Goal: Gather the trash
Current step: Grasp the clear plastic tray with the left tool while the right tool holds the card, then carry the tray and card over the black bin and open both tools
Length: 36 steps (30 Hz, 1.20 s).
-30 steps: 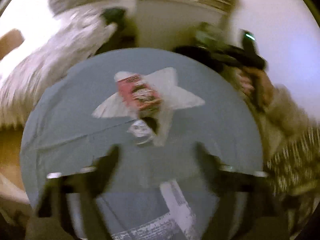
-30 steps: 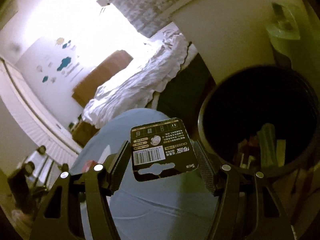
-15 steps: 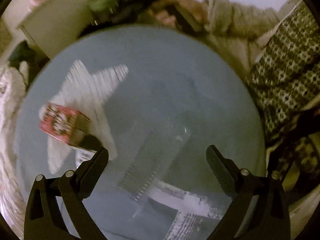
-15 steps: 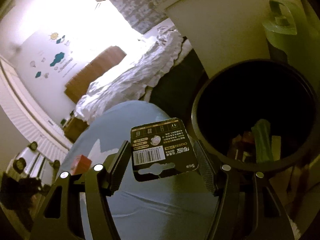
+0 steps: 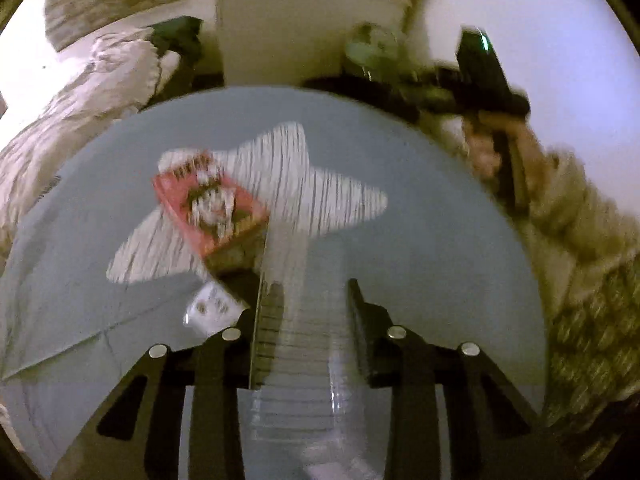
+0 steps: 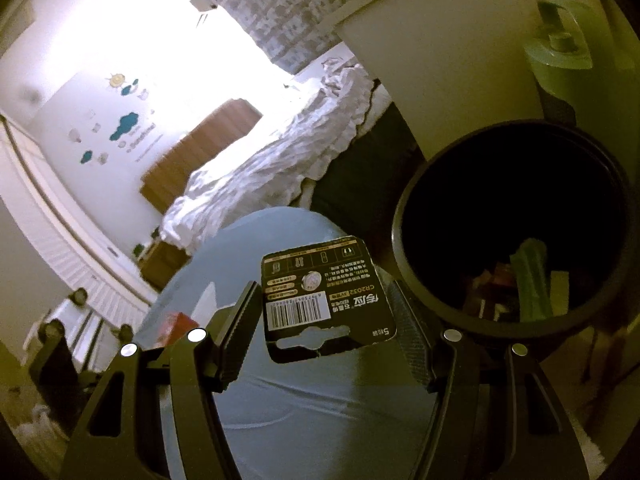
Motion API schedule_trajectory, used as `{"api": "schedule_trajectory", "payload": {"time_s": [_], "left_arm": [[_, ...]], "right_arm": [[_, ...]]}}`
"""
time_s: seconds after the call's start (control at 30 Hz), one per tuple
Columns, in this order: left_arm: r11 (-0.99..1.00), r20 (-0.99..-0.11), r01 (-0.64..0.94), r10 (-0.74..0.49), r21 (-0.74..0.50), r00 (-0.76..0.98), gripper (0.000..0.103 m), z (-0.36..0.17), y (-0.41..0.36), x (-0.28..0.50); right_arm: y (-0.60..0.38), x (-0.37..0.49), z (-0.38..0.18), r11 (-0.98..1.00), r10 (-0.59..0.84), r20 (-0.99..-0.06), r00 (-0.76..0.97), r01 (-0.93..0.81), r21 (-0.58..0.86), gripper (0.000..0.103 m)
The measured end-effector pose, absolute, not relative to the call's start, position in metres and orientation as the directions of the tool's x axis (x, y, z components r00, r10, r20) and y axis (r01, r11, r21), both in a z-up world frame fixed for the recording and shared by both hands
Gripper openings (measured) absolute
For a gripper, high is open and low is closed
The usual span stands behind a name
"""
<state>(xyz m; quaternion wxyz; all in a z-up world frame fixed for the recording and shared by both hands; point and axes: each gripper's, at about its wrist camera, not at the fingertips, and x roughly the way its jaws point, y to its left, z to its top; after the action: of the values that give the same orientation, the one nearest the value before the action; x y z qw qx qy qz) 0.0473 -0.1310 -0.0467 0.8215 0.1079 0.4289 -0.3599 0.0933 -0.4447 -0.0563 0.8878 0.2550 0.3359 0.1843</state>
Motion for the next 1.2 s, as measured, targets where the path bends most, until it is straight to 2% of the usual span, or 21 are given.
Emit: {"api": "schedule_trajectory", "payload": {"time_s": [0.27,0.37,0.53,0.67,0.77,0.8,0.83,0.87,0.9,0.93,1.07,1.17,1.2], "left_arm": [[0.716,-0.685,0.674,-0.584,-0.183,0.435,0.030,0.000,-0.177,0.080],[0.708,-0.661,0.680,-0.604,-0.190,0.445,0.025,0.007,-0.193,0.097],[0.705,-0.644,0.681,-0.617,-0.198,0.452,0.025,0.011,-0.210,0.109],[0.713,-0.676,0.672,-0.597,-0.200,0.432,0.025,0.000,-0.217,0.116],[0.747,-0.740,0.627,-0.546,-0.219,0.392,0.027,-0.017,-0.218,0.123],[0.761,-0.760,0.614,-0.522,-0.209,0.388,0.035,-0.023,-0.219,0.124],[0.775,-0.776,0.600,-0.498,-0.198,0.387,0.058,-0.027,-0.219,0.125],[0.794,-0.790,0.579,-0.472,-0.187,0.392,0.072,-0.032,-0.219,0.126],[0.810,-0.792,0.560,-0.455,-0.176,0.408,0.092,-0.034,-0.219,0.126],[0.823,-0.787,0.545,-0.440,-0.160,0.433,0.094,-0.034,-0.218,0.126],[0.848,-0.788,0.525,-0.373,-0.076,0.489,0.094,-0.034,-0.224,0.130],[0.827,-0.816,0.548,-0.399,-0.124,0.418,0.094,-0.044,-0.227,0.140],[0.822,-0.823,0.553,-0.403,-0.134,0.399,0.089,-0.048,-0.229,0.143]], "right_arm": [[-0.461,0.092,-0.051,0.767,0.505,-0.451,0.736,-0.143,0.626,0.064],[-0.470,0.092,-0.052,0.758,0.497,-0.444,0.745,-0.125,0.640,0.064],[-0.481,0.092,-0.051,0.759,0.484,-0.438,0.758,-0.114,0.641,0.064],[-0.489,0.092,-0.053,0.755,0.477,-0.437,0.763,-0.101,0.648,0.064],[-0.492,0.093,-0.054,0.754,0.476,-0.439,0.762,-0.096,0.650,0.064],[-0.492,0.093,-0.054,0.754,0.475,-0.441,0.762,-0.095,0.650,0.064],[-0.492,0.093,-0.055,0.755,0.475,-0.442,0.761,-0.094,0.649,0.064],[-0.492,0.093,-0.055,0.756,0.474,-0.444,0.760,-0.093,0.648,0.064],[-0.491,0.093,-0.055,0.758,0.474,-0.447,0.759,-0.092,0.646,0.064],[-0.490,0.093,-0.055,0.759,0.474,-0.449,0.757,-0.092,0.645,0.064],[-0.486,0.096,-0.055,0.764,0.473,-0.457,0.753,-0.093,0.638,0.064],[-0.485,0.097,-0.056,0.769,0.474,-0.463,0.749,-0.095,0.633,0.064],[-0.484,0.097,-0.057,0.770,0.474,-0.466,0.748,-0.095,0.631,0.064]]}}
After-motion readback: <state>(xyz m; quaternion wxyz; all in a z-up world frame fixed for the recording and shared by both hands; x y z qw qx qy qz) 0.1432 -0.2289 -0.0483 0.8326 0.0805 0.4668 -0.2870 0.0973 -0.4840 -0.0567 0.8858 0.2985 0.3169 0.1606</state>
